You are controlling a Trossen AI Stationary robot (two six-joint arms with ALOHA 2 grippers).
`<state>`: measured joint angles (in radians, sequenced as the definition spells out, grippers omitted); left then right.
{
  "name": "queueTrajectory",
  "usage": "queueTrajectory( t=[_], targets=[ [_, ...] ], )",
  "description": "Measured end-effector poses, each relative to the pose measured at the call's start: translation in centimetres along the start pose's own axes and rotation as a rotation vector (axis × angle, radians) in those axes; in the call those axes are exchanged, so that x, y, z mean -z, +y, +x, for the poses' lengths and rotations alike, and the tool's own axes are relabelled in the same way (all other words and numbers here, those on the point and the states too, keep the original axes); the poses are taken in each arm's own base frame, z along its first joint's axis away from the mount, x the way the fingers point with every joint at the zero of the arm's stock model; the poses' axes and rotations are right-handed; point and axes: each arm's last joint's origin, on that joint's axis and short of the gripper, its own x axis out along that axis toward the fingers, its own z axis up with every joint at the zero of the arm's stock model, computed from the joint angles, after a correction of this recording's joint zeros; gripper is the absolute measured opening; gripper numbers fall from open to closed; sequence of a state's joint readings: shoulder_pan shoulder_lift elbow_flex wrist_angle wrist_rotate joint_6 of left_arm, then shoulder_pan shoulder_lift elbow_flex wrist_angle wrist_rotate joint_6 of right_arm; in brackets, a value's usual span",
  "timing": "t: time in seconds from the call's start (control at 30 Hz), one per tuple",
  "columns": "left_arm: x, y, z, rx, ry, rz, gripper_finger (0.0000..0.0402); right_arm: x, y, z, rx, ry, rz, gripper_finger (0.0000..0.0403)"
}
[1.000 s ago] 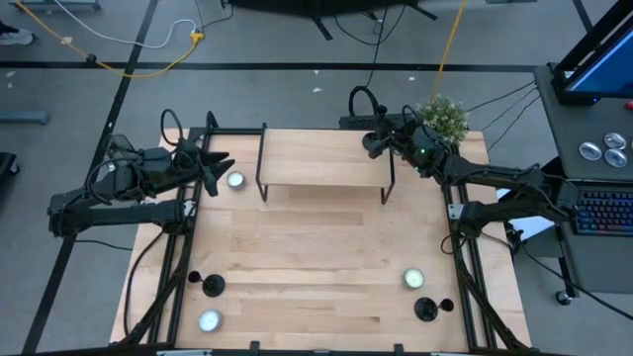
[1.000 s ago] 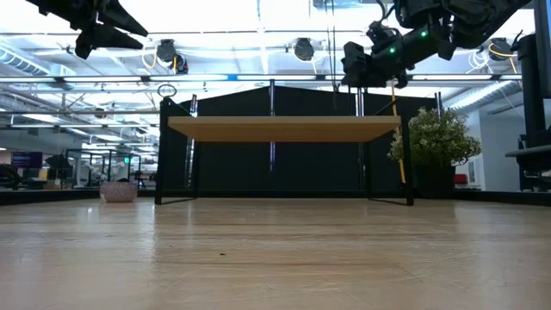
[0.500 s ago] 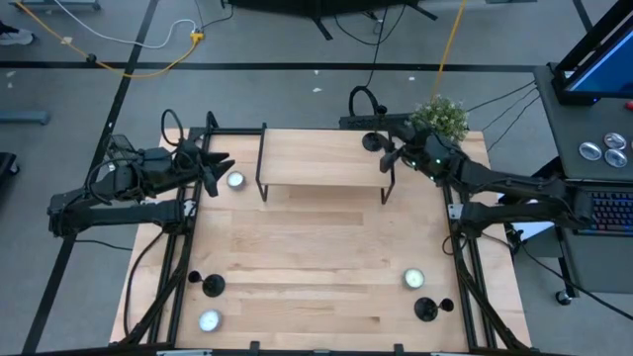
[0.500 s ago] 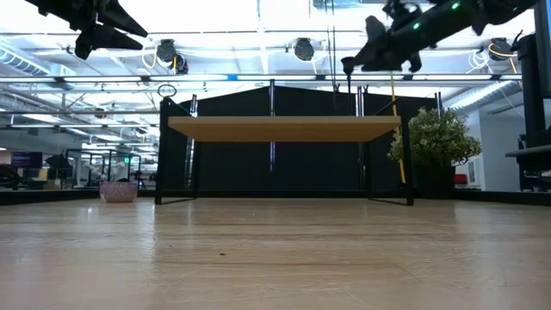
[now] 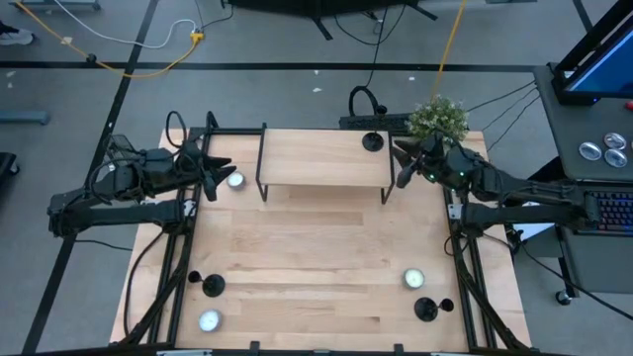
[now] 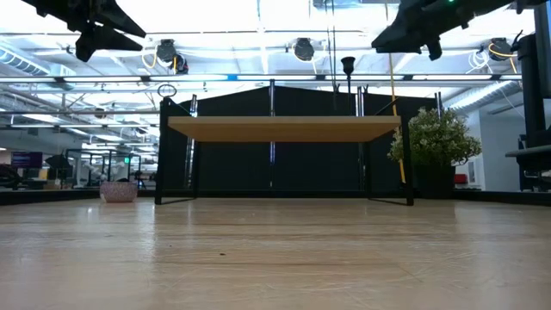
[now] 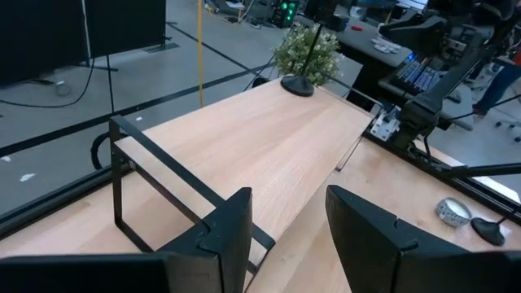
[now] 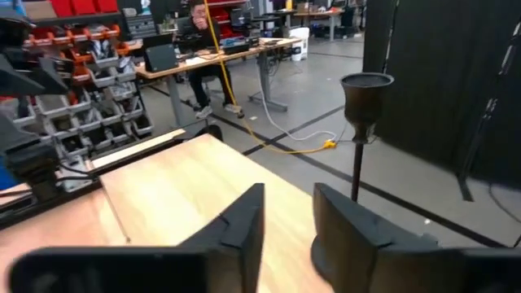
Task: Pick & Place candle stick holders
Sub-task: Put the left black candle holder on the shelf
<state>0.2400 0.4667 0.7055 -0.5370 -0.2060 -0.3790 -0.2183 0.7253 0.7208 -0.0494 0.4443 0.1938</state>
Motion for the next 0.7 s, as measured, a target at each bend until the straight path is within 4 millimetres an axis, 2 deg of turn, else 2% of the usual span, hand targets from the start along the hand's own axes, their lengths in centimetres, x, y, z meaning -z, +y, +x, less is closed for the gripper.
queueTrajectory(
  t=[0.13,0.2,0.33,0.5,0.7],
  targets=[
    [-0.1,0.0,0.0,0.005,-0.007,-0.014,0.0161,-0.1,0.2,-0.6,-0.030,-0.009,0.007,0.0022],
    [-0.1,0.0,0.0,0.004,-0.011,-0.046,0.0161,-0.2,0.4,-0.9,-0.045,-0.012,0.006,0.0006],
    [-0.1,-0.4,0.2,0.053,0.014,-0.072,0.0161,-0.2,0.6,-1.2,-0.070,-0.014,0.011,0.0012],
    [-0.8,-2.2,1.3,0.163,0.123,-0.047,0.0161,-0.2,0.9,-1.4,-0.095,-0.015,0.025,0.0002],
    [-2.0,-5.7,2.4,0.154,0.449,-0.040,0.0161,-0.1,1.1,-1.5,-0.107,-0.009,0.024,0.0001]
  ],
)
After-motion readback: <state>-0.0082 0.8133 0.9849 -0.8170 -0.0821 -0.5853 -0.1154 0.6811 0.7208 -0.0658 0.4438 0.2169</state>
